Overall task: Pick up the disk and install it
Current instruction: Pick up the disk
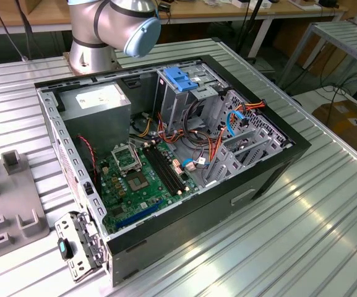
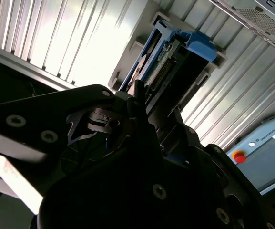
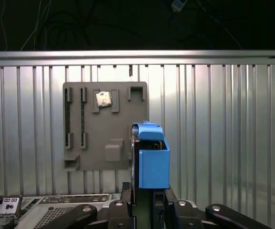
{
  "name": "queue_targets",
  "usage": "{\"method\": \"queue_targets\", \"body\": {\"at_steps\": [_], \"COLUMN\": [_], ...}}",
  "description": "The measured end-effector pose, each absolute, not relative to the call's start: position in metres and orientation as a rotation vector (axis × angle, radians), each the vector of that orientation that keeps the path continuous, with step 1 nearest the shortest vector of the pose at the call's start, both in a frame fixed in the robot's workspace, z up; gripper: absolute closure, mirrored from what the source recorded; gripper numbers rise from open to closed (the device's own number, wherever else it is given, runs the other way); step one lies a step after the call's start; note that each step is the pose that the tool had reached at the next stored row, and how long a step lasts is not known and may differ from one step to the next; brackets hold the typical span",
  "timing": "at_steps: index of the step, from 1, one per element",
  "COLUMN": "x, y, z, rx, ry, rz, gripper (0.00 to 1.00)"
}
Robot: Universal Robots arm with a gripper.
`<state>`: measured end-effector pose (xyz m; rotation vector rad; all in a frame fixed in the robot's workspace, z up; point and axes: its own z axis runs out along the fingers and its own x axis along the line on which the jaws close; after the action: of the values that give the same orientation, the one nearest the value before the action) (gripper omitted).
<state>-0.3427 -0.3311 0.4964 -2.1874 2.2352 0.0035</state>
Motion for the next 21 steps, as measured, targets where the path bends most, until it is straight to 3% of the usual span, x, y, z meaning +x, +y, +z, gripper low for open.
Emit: {"method": "queue_targets", "body": {"at_steps": [21], "x": [-0.321], "y": [-0.331], "z": [0.496], "rx": [-2.187], "ry": [2.235], "rz": [0.003], "gripper": [0.65]}}
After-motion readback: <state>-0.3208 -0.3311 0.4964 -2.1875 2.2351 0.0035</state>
